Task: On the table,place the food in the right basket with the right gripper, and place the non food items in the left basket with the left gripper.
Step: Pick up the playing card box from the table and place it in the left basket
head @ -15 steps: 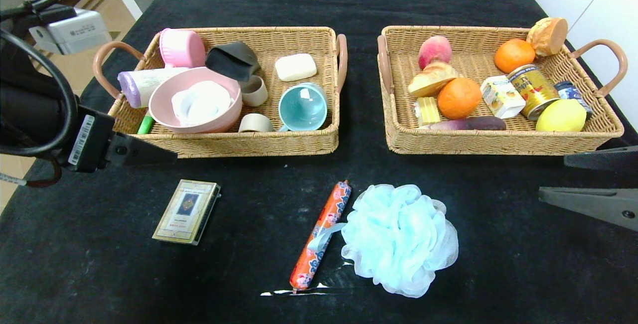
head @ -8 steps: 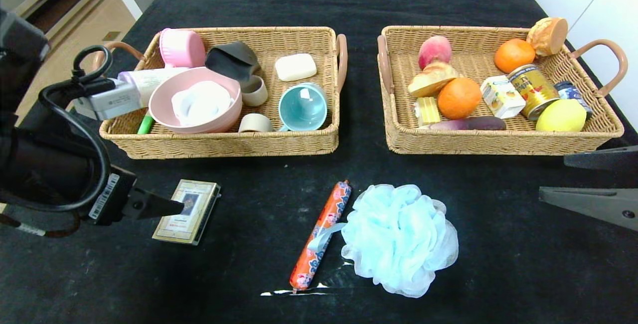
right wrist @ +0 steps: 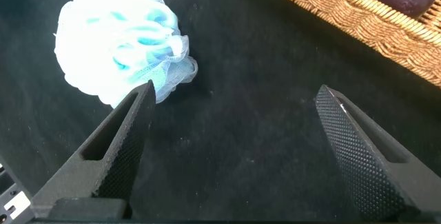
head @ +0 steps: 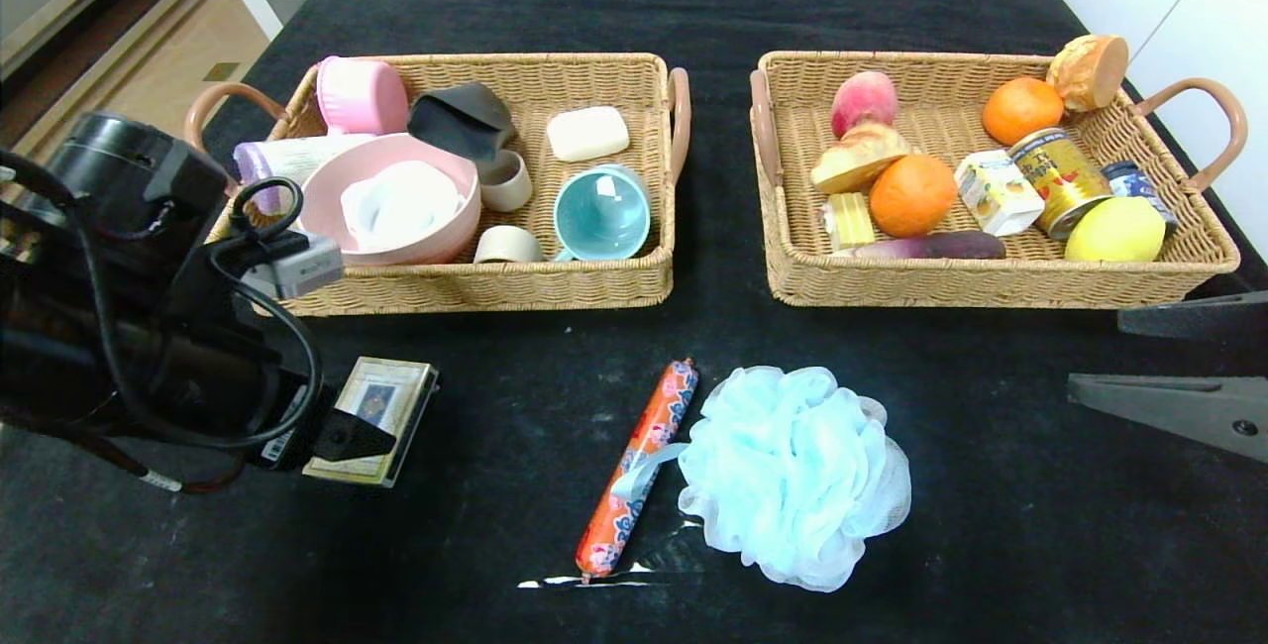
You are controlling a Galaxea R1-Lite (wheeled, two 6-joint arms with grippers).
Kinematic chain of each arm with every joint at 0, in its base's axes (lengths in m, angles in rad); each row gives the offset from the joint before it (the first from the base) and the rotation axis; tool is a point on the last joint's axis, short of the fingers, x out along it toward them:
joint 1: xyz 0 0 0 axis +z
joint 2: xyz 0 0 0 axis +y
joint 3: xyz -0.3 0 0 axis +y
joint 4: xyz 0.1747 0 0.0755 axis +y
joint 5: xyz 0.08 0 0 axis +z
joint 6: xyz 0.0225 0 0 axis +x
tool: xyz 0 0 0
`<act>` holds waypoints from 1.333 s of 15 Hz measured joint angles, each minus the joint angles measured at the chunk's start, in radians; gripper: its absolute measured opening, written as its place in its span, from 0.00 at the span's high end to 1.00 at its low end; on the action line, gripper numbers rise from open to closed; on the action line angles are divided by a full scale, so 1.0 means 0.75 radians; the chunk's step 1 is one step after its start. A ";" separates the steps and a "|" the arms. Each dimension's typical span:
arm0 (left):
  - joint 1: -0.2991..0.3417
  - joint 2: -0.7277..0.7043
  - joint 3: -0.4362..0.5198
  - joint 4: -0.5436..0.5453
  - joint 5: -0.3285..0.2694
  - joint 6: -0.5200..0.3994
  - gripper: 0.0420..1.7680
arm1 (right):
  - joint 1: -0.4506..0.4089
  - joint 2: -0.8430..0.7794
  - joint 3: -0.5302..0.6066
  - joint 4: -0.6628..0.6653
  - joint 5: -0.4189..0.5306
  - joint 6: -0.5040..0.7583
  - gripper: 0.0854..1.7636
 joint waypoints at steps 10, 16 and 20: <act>-0.012 0.102 -0.030 -0.002 0.000 -0.081 0.03 | 0.001 0.000 -0.002 0.000 0.000 0.000 0.04; -0.035 0.135 -0.051 0.000 0.047 -0.156 0.03 | 0.002 0.002 0.000 0.000 0.000 0.001 0.04; -0.037 0.147 -0.052 0.000 0.048 -0.165 0.08 | 0.003 0.005 0.001 0.000 -0.001 0.000 0.04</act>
